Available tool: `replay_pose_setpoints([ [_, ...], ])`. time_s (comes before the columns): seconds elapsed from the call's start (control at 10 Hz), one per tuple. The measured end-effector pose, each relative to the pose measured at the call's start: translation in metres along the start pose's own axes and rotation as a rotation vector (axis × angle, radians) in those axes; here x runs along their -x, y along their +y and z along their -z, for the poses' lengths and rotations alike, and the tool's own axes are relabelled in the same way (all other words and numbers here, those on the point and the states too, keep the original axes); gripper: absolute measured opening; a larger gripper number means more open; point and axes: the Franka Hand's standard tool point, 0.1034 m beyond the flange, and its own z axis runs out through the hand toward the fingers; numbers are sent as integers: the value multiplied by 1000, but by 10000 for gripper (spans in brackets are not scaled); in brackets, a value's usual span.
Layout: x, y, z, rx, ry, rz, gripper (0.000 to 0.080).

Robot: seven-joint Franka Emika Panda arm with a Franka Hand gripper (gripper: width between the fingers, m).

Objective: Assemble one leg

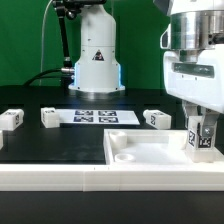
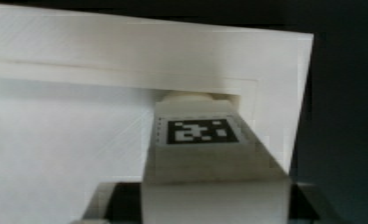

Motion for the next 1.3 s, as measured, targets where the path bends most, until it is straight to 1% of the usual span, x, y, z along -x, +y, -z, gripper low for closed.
replay_pose_setpoints([
  [0.2,-1,0,0,2,2,-133,294],
  [0.6,-3,0,0,1,2,-251,294],
  [0.7,-2,1,-1,2,1,-249,475],
  [0.8,-2,1,-1,2,1,-245,475],
  [0.9,-2,1,-1,2,1,-245,596],
  [1.0,-2,1,-1,2,1,-233,633],
  [1.2,-1,1,-1,1,0,-188,646],
  [1.3,-1,1,-1,1,0,-118,649],
])
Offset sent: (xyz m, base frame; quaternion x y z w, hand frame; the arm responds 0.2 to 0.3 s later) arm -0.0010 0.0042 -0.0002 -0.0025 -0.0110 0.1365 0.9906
